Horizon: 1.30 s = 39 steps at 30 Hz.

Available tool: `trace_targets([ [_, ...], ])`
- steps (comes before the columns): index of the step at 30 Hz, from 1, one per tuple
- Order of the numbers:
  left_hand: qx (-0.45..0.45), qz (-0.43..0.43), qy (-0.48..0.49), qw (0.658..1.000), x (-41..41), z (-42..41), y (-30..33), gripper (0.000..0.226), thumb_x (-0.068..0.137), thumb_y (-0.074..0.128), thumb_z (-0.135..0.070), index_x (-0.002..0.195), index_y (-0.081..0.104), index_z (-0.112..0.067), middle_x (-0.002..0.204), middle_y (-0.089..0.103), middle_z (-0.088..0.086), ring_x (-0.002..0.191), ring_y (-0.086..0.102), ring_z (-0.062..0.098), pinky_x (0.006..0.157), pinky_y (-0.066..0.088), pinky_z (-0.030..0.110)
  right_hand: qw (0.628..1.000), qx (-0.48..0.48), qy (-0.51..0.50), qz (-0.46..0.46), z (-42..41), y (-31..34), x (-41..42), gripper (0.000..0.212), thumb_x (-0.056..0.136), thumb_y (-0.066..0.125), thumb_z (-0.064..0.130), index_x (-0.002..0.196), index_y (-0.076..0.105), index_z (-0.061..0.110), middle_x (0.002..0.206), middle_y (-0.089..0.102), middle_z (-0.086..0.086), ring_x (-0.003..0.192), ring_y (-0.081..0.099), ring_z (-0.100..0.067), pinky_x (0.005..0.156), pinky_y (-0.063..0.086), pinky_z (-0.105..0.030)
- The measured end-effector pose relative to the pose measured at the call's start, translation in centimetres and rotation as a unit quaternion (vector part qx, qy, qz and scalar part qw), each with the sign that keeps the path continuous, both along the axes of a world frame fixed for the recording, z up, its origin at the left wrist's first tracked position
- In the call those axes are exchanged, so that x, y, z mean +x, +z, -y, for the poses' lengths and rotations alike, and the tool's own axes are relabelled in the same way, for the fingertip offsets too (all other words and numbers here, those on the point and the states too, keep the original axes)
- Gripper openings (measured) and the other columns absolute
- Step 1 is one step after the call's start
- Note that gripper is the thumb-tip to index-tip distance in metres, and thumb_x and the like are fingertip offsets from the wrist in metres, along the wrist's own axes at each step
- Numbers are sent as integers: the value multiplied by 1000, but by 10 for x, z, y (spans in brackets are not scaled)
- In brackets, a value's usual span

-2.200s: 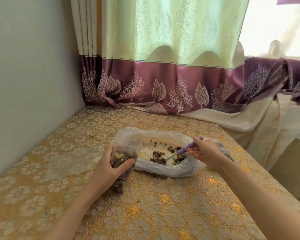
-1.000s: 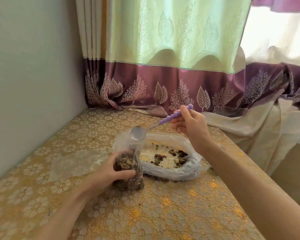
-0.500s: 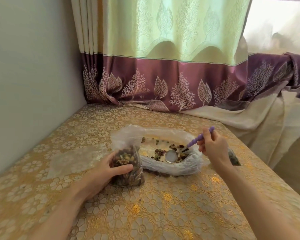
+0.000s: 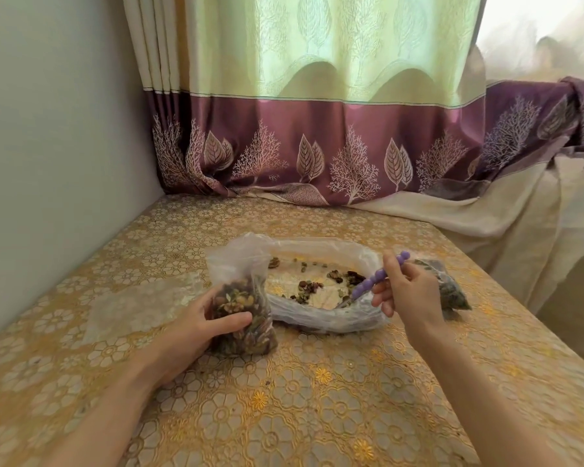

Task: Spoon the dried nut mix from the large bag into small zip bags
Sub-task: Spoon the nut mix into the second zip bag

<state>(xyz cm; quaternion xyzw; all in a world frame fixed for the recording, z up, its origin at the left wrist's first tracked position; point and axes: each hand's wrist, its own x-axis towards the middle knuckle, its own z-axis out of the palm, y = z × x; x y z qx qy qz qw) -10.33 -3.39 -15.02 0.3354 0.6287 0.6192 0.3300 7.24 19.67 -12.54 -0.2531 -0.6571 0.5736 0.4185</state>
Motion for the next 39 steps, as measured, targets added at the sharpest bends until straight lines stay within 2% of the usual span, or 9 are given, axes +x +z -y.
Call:
trace_targets([
  [3,8,-10,5,1000,1,-1,0,82,45,90,-45,118,58,-27,115,67,0,106,64,17,83,52,28,999,-41,7,29,4,-7,-2,40,97,50,25,86,62,-12,59,67,-15,42,58,-16,35,42,-21],
  [6,7,-12,6,1000,2,-1,0,86,43,90,-46,119,57,-26,114,67,1,106,64,18,85,50,31,997,-70,18,27,9,-10,-4,37,98,49,21,91,61,-13,62,69,-16,44,60,-17,36,44,-22],
  [13,0,-19,10,1000,4,-1,1,90,39,90,-48,119,55,-26,111,68,-2,103,65,15,82,52,28,994,-103,0,-25,7,-10,2,41,101,42,20,71,61,-2,52,67,-6,41,57,-9,36,42,-15],
  [15,-5,-24,17,1000,5,-1,2,92,36,90,-51,117,55,-29,108,69,-4,102,65,13,84,52,29,993,-112,-6,-41,5,-9,2,39,101,43,21,73,60,0,53,67,-7,41,57,-9,36,41,-15],
  [20,-12,-53,33,998,9,-2,4,83,44,86,-46,118,55,-27,109,69,-3,102,65,14,90,51,35,993,-99,-6,-65,4,-2,-1,37,101,42,23,75,58,1,70,71,-19,44,55,-12,37,41,-17],
  [24,-11,-70,46,996,10,-3,3,61,58,87,-37,111,56,-32,103,70,-9,95,66,7,78,53,24,992,-86,-18,-90,5,14,-5,37,100,43,20,75,60,0,59,68,-10,44,54,-11,37,40,-16],
  [27,-11,-81,53,995,10,-4,3,51,62,80,-30,107,56,-33,97,71,-11,89,66,3,66,52,14,991,-70,-21,-111,8,32,-11,35,100,43,19,76,60,-1,58,66,-9,44,55,-11,38,41,-17],
  [32,-13,-88,57,994,9,-4,3,53,60,79,-32,107,57,-34,100,70,-7,89,66,4,69,52,17,989,-56,21,-138,16,65,-23,37,101,40,17,73,58,0,68,71,-18,43,54,-11,37,38,-16],
  [39,-21,-87,52,995,10,-3,5,54,61,80,-31,109,55,-34,107,67,-2,89,66,3,70,52,17,989,4,74,-127,37,75,-38,38,101,41,21,76,60,0,70,71,-17,47,57,-13,41,42,-18],
])
